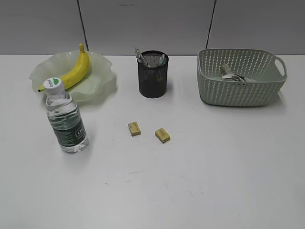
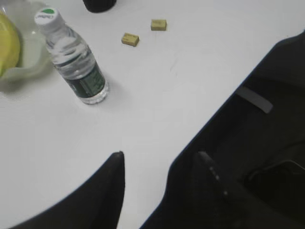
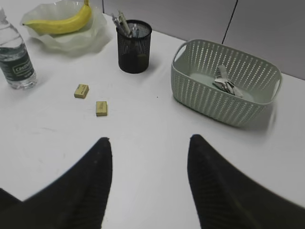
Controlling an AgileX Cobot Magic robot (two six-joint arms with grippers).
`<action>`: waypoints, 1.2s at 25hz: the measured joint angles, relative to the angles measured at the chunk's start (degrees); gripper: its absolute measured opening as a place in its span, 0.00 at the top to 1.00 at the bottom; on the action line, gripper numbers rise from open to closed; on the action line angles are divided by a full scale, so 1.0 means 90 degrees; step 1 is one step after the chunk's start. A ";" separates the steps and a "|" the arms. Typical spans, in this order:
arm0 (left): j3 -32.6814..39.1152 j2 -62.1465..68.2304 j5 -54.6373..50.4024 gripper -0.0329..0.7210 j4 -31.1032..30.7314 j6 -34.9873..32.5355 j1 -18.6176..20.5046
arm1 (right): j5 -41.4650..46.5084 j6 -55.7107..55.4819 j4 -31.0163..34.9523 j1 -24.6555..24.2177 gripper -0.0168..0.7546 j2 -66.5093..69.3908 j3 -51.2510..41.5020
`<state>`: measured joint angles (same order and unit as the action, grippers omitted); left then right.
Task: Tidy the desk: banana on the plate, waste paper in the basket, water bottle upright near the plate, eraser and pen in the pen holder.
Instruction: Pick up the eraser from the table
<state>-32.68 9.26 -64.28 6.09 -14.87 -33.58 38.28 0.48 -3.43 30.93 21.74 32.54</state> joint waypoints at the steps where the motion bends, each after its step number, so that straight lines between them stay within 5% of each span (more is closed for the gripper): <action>1: 0.0091 -0.0269 0.0089 0.49 -0.0017 0.0031 0.0000 | -0.0025 0.0090 0.0020 0.0000 0.44 0.0346 0.0085; 12: 0.0197 -0.1001 0.0340 0.50 -0.0380 0.0550 0.0000 | 0.0117 0.0501 0.0486 0.0008 0.44 0.5002 0.2475; 25: 0.0197 -0.1001 0.0340 0.51 -0.0333 0.0689 0.0000 | 0.2677 0.0193 0.0291 0.0812 0.44 1.0148 0.6586; 30: 0.0197 -0.1001 0.0340 0.51 -0.0333 0.0708 0.0000 | 0.3221 -0.0106 0.0304 0.0812 0.35 1.1509 0.7841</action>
<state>-30.91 0.25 -61.22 3.09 -8.51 -33.58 67.27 -0.47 -0.69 38.24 125.32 103.11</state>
